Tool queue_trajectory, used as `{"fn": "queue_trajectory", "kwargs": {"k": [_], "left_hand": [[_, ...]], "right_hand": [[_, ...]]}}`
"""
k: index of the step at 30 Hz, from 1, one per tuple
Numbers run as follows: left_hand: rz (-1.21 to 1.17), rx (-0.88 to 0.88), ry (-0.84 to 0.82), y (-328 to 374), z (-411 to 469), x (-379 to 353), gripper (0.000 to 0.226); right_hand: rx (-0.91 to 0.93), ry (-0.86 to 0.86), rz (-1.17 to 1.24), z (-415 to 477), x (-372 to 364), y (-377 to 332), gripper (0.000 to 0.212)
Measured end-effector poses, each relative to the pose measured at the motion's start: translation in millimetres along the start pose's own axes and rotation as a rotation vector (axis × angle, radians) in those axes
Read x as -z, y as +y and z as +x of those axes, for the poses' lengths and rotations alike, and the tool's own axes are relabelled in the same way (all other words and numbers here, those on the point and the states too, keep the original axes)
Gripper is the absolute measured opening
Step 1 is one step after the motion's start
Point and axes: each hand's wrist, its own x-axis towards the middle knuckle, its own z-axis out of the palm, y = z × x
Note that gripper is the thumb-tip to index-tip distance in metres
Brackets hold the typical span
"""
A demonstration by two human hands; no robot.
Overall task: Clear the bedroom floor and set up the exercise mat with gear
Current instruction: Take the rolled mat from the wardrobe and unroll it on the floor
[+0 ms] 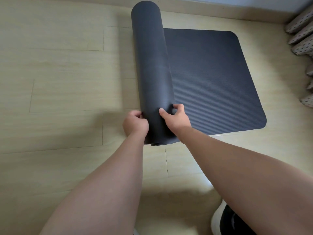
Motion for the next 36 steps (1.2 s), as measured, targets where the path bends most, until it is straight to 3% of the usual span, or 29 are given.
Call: {"fn": "queue_trajectory", "kwargs": {"k": [2,4,7,10,12,15,17,19,21,23,26,30,32,34,36], "left_hand": [[0.007,-0.016,0.012,9,4,8,0.025],[0.015,0.032,-0.028,13,9,15,0.016],[-0.035,0.057,-0.138,6,13,31,0.052],[0.012,0.004,-0.125,-10,14,46,0.061],[0.075,-0.013,-0.023,-15,18,58,0.059],[0.076,-0.139,0.130,-16,27,73,0.047],[0.063,-0.182,0.145,-14,32,84,0.052],[0.038,-0.126,0.129,-11,37,92,0.046],[0.050,-0.069,0.091,-11,43,99,0.036],[0.057,-0.050,-0.010,-18,46,107,0.052],[0.021,-0.008,-0.030,-32,52,120,0.048],[-0.088,0.028,0.206,-38,59,140,0.035],[-0.153,-0.021,0.269,-39,63,149,0.035],[-0.141,-0.029,0.279,-41,68,161,0.040],[-0.128,0.023,0.244,-38,71,167,0.030]], "right_hand": [[0.033,0.079,-0.018,1,-8,-2,0.043],[0.035,0.122,-0.044,2,-12,-5,0.035],[-0.018,0.064,-0.108,0,-22,-13,0.065],[-0.072,0.010,-0.203,-7,-38,-23,0.079],[-0.028,-0.012,-0.176,-11,-51,-27,0.066],[0.052,-0.001,-0.071,-17,-68,-28,0.028],[0.091,0.008,-0.077,-19,-75,-29,0.021],[0.101,0.005,-0.132,-20,-80,-32,0.039],[0.054,-0.031,-0.163,-24,-86,-38,0.074],[-0.002,-0.086,-0.170,-30,-95,-45,0.087],[0.015,-0.125,-0.127,-39,-115,-53,0.071],[0.074,-0.039,-0.062,-42,-133,-59,0.019],[0.104,-0.049,-0.105,-43,-142,-65,0.026],[0.086,-0.070,-0.138,-45,-153,-74,0.050],[0.018,-0.113,-0.111,-46,-156,-80,0.066]]}}
